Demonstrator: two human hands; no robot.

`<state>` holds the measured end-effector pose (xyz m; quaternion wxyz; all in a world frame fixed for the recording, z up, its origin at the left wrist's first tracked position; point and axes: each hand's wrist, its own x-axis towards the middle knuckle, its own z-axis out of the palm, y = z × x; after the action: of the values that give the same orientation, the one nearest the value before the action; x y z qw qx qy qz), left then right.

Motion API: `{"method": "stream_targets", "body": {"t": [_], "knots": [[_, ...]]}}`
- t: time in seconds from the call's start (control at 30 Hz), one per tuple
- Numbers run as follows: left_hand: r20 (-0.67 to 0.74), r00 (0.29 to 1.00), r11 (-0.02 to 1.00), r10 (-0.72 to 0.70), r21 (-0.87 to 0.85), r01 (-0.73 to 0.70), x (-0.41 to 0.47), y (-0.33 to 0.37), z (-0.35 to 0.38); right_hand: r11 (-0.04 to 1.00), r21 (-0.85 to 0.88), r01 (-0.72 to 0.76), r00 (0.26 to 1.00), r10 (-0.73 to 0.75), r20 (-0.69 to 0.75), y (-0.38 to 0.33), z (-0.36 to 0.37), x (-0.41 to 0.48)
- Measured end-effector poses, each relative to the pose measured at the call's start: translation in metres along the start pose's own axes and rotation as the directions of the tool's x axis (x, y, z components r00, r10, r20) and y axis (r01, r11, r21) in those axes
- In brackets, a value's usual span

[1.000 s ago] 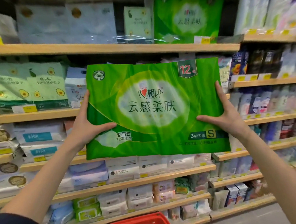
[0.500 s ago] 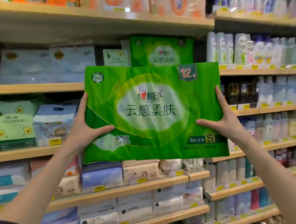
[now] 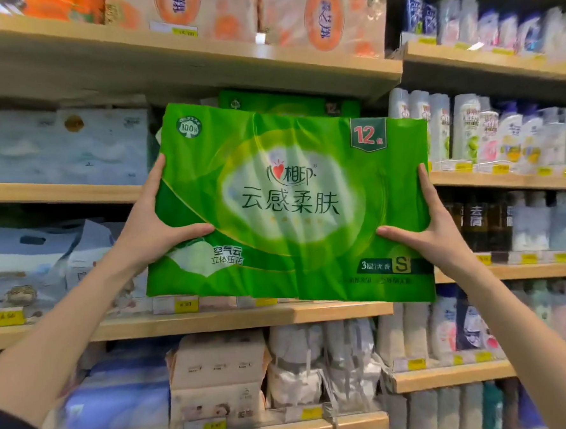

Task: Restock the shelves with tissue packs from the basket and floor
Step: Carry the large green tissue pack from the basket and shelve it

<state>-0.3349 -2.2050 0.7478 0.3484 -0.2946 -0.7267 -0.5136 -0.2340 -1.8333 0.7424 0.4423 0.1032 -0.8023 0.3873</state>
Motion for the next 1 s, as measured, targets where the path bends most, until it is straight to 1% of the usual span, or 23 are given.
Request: {"method": "stream_targets", "body": {"t": [0.1,0.2,0.3,0.47,0.6,0.8,1.0], "knots": [[0.004,1.0,1.0,0.023,-0.007,-0.023,0.03,-0.004,0.01,0.999,0.028,0.033,0.999,-0.033,-0.02,0.016,0.002,0.03],[-0.007,0.998,0.997,0.066,-0.03,-0.066,0.061,-0.009,0.018,0.998,0.018,0.065,0.997,-0.064,-0.049,0.027,0.006,0.057],[-0.022,0.993,0.993,0.113,-0.012,-0.113,0.088,-0.014,0.025,0.997,-0.002,0.071,0.995,-0.071,-0.075,0.033,0.011,0.081],[-0.03,0.991,0.99,0.133,-0.045,-0.134,0.128,-0.022,0.031,0.993,-0.023,0.112,0.987,-0.114,-0.116,0.039,0.019,0.12],[-0.048,0.99,0.988,0.136,-0.067,-0.139,0.15,-0.026,0.034,0.993,-0.017,0.113,0.986,-0.114,-0.119,0.045,0.019,0.146],[-0.063,0.983,0.985,0.175,0.017,-0.174,0.181,-0.012,0.031,0.99,0.084,0.111,0.992,-0.104,-0.078,0.053,0.015,0.184],[-0.049,0.985,0.986,0.166,0.024,-0.165,0.21,-0.001,0.04,0.988,0.097,0.116,0.992,-0.112,-0.05,0.065,0.004,0.221]]}}
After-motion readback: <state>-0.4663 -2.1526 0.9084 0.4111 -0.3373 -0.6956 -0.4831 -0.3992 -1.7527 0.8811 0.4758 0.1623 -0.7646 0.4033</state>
